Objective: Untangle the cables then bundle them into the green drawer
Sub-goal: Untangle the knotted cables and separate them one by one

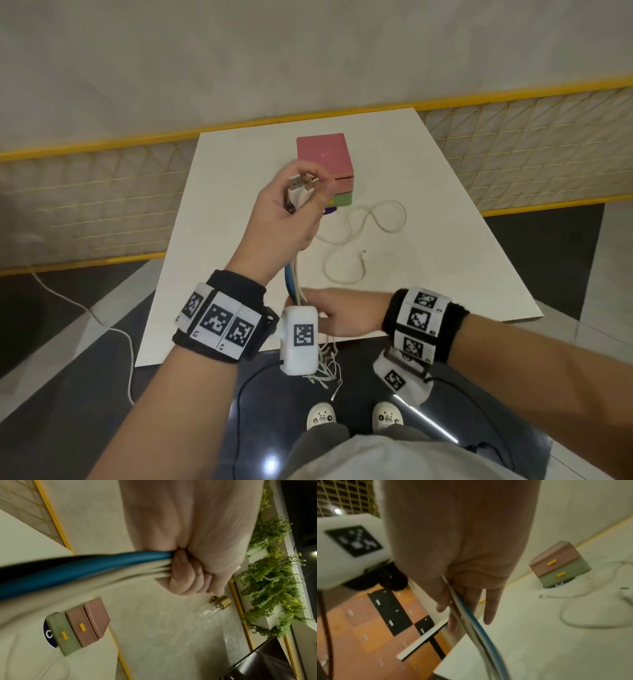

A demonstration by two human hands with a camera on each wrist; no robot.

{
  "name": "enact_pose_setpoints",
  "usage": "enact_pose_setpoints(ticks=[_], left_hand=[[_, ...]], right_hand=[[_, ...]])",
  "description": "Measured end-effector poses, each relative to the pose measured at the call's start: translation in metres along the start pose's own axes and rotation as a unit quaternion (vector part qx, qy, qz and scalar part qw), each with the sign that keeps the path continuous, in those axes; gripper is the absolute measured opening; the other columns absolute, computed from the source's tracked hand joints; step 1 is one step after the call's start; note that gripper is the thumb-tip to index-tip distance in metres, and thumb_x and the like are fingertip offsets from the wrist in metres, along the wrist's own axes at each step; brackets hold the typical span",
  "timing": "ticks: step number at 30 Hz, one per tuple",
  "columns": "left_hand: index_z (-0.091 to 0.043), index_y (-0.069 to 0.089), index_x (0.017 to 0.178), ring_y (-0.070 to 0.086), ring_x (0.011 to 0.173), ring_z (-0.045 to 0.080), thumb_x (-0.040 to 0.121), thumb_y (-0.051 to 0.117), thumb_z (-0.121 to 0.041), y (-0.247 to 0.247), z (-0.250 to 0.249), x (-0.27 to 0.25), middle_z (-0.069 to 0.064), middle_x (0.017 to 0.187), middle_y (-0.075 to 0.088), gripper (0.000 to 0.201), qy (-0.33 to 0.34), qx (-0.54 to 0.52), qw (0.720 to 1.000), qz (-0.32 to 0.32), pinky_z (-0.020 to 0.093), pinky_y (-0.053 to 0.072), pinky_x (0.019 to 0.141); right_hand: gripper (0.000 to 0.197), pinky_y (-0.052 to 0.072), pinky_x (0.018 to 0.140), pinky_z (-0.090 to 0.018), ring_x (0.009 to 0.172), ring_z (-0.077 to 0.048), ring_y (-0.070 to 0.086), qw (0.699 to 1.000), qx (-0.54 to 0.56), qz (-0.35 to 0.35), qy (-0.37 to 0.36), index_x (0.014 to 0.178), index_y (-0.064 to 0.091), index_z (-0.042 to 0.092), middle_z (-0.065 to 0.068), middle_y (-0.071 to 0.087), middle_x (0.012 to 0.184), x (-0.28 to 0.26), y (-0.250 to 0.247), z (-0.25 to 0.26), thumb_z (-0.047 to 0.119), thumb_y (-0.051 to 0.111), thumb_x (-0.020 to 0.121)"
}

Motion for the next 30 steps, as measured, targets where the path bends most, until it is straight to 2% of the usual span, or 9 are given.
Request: enact_pose_setpoints(ticks=[2,6,11,17,20,23,24,27,30], left_hand=[[-0.012,0.053,0.101,0.024,0.042,0.013,0.097,0.057,-0.012,-0.01,0.003,0.001,-0.013,0.051,0.042,0.006,0.015,-0.004,0.999,-0.033,0.02,0.021,0.041],[-0.014,0.053,0.105,0.026,0.041,0.01,0.097,0.058,-0.012,-0.021,0.014,0.001,-0.016,0.058,0.052,0.01,0.007,-0.001,0.998,-0.062,0.019,0.022,0.04],[-0.021,0.056,0.085,0.025,0.043,0.015,0.098,0.057,-0.022,-0.014,0.034,0.004,-0.013,0.058,0.045,0.013,-0.043,0.021,0.996,-0.08,0.019,0.022,0.04],[-0.022,0.054,0.082,0.026,0.044,0.014,0.098,0.058,-0.026,-0.006,0.05,0.01,-0.012,0.059,0.042,0.017,-0.062,0.019,0.993,-0.097,0.018,0.024,0.04],[-0.025,0.059,0.093,0.031,0.047,0.013,0.098,0.058,-0.026,-0.01,0.053,0.014,-0.011,0.066,0.047,0.005,-0.044,0.03,0.993,-0.105,0.018,0.028,0.041],[-0.033,0.057,0.123,0.042,0.059,0.008,0.097,0.06,-0.023,-0.015,0.055,0.016,0.001,0.074,0.052,0.027,-0.039,0.032,0.993,-0.109,0.014,0.034,0.048],[-0.032,0.057,0.123,0.041,0.056,0.007,0.096,0.061,-0.022,-0.016,0.057,0.017,-0.005,0.071,0.053,0.029,-0.046,0.027,0.992,-0.118,0.015,0.034,0.047],[-0.02,0.063,0.107,0.029,0.045,0.012,0.092,0.067,-0.018,-0.019,0.064,0.019,-0.016,0.056,0.047,0.016,-0.079,0.01,0.987,-0.142,0.019,0.027,0.041],[-0.017,0.063,0.097,0.026,0.044,0.012,0.09,0.066,-0.011,-0.02,0.072,0.021,-0.015,0.053,0.041,0.01,-0.11,-0.003,0.981,-0.162,0.019,0.026,0.04]], right_hand=[[0.022,0.045,0.091,-0.035,0.101,-0.027,0.058,0.999,-0.037,0.013,0.032,0.117,0.049,0.006,-0.013,0.061,0.114,0.001,0.014,-0.019,0.014,0.045,0.097],[0.057,0.037,0.108,-0.037,0.129,-0.024,0.046,0.966,-0.127,0.105,0.201,0.143,0.033,0.019,-0.006,0.044,0.144,-0.003,0.002,-0.071,0.005,0.051,0.09],[0.033,0.043,0.085,-0.03,0.109,-0.027,0.056,0.934,-0.124,-0.087,0.325,0.124,0.051,0.017,-0.011,0.049,0.131,0.003,-0.04,-0.119,0.008,0.042,0.093],[0.03,0.045,0.086,-0.035,0.107,-0.033,0.058,0.902,-0.125,-0.127,0.393,0.12,0.054,0.008,-0.016,0.06,0.121,0.013,-0.038,-0.147,0.022,0.039,0.098],[0.028,0.047,0.081,-0.033,0.104,-0.032,0.061,0.885,-0.121,-0.171,0.417,0.114,0.056,0.005,-0.015,0.064,0.115,0.018,-0.033,-0.152,0.024,0.049,0.094],[0.035,0.047,0.076,-0.033,0.101,-0.034,0.061,0.862,-0.055,-0.238,0.444,0.116,0.048,0.005,-0.015,0.062,0.112,0.02,-0.03,-0.159,0.016,0.06,0.086],[0.04,0.046,0.075,-0.033,0.102,-0.034,0.061,0.851,-0.017,-0.264,0.454,0.118,0.046,0.005,-0.015,0.061,0.112,0.019,-0.03,-0.163,0.015,0.063,0.084],[0.043,0.047,0.073,-0.031,0.103,-0.031,0.061,0.823,0.054,-0.3,0.479,0.117,0.05,0.005,-0.013,0.062,0.113,0.016,-0.03,-0.165,0.015,0.068,0.08],[0.021,0.05,0.075,-0.031,0.094,-0.029,0.065,0.828,0.085,-0.361,0.421,0.101,0.065,0.003,-0.013,0.068,0.098,0.014,-0.03,-0.159,0.016,0.062,0.085]])
Point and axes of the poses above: each hand's wrist, its own x-axis towards the middle knuckle, its own y-axis out of the palm, z = x × y, the point moved 2 cm from there along x, towards the middle knuckle
